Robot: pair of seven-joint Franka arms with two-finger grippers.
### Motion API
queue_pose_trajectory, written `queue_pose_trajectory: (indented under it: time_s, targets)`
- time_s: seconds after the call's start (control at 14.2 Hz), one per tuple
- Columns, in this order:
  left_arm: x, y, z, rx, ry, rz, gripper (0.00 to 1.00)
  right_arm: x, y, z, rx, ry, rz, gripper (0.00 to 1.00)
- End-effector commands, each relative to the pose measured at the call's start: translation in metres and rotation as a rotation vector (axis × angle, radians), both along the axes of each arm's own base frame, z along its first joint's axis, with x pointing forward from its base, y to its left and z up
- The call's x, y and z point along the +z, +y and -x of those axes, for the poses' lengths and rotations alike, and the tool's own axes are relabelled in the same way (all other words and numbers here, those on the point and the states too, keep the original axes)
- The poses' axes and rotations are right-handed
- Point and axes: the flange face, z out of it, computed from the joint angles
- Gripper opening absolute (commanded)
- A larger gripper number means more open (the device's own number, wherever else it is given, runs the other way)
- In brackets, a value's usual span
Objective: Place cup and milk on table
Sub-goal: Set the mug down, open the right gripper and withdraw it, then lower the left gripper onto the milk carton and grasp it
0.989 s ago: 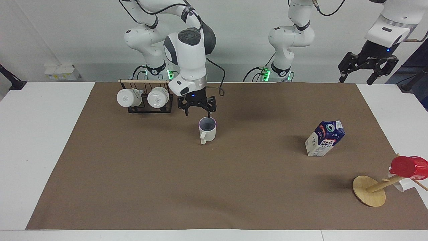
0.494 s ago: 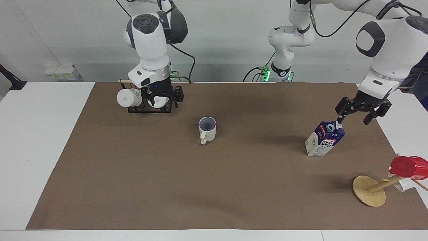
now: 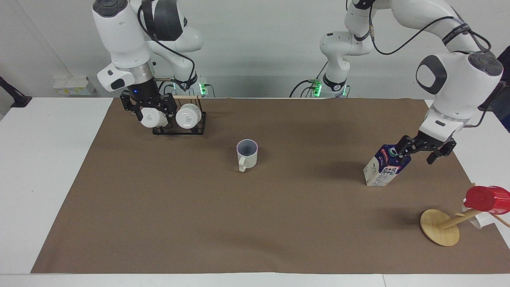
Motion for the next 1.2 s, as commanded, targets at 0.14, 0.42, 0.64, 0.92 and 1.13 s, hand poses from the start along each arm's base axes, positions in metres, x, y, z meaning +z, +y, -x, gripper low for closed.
queue_pose_trajectory:
  time_s: [0.14,0.42,0.64,0.92,1.13]
  targets:
    - [-0.029,0.002,-0.005,-0.016,0.013,-0.012,1.00,0.052,-0.008,0.004,0.016,-0.002,0.007,1.00]
    - [-0.049,0.000,0.002,-0.019,0.048,-0.012,1.00,0.089,-0.009,0.017,0.014,0.022,0.001,1.00]
    - [-0.046,-0.002,0.000,-0.019,0.041,-0.011,1.00,0.101,-0.006,0.028,0.019,0.069,0.006,1.00]
    - [-0.044,-0.006,0.002,-0.019,0.045,-0.010,1.00,0.100,-0.012,0.035,0.035,0.107,0.027,1.00]
    - [-0.045,-0.010,0.003,-0.018,0.050,-0.007,1.00,0.105,-0.022,0.038,0.020,0.098,0.022,1.00]
